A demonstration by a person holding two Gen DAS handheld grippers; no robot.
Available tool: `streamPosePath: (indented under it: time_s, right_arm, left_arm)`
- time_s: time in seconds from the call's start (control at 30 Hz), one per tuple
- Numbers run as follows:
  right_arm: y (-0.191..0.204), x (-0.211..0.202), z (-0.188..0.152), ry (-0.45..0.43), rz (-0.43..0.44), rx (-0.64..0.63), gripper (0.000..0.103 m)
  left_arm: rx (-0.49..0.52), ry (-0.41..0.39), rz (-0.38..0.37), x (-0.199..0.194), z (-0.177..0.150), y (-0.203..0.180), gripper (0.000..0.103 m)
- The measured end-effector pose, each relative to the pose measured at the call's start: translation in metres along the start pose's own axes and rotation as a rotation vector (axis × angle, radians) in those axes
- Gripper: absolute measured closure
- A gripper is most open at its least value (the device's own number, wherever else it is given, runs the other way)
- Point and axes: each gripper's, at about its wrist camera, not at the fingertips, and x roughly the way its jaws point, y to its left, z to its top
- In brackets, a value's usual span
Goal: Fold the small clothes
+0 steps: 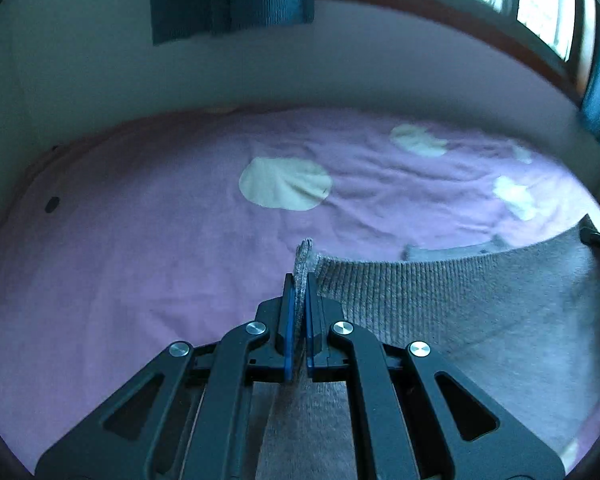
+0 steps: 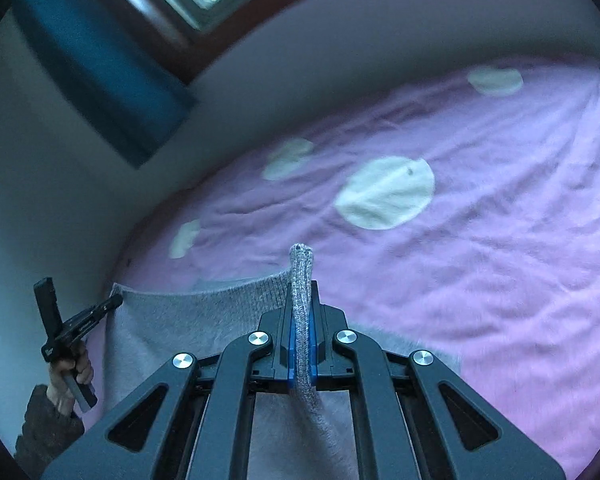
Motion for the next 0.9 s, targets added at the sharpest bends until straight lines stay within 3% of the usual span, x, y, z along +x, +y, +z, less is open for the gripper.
streamPosePath:
  time_s: [0.17,0.23,0.5,0.57,0.63,0.7,0.9]
  right_arm:
    - [-0.036,0.038,-0.009,0.080,-0.061,0.070,0.099]
    - [-0.046,0.043,-0.012,0.083,-0.034,0.101,0.099]
    - [-0.050,0.027,-0.015,0.060,0.020,0.170,0.094]
    - [-0.046,0.014,-0.017,0.048,0.042,0.172,0.085]
    - [-0.038,-0.008,-0.026,0.018,0.062,0.168,0.057]
    - [-0.030,-0.031,-0.038,-0.017,0.101,0.160,0.047]
    - [-0.005,-0.083,-0.106,-0.021,0.171,0.135,0.044]
  left_arm:
    - [0.006,0.081,0.035,0.051,-0.013,0.000,0.100]
    - [0.009,0.092,0.036,0.061,-0.021,0.002,0.099]
    - [-0.003,0.064,0.018,0.047,-0.025,0.002,0.097]
    - [-0.024,0.053,-0.009,0.034,-0.028,0.004,0.095]
    - [-0.058,0.033,-0.058,0.010,-0.038,0.007,0.078]
    - [-0.087,0.010,-0.105,-0.014,-0.051,0.007,0.068]
    - [-0.110,-0.018,-0.216,-0.079,-0.113,-0.008,0.054]
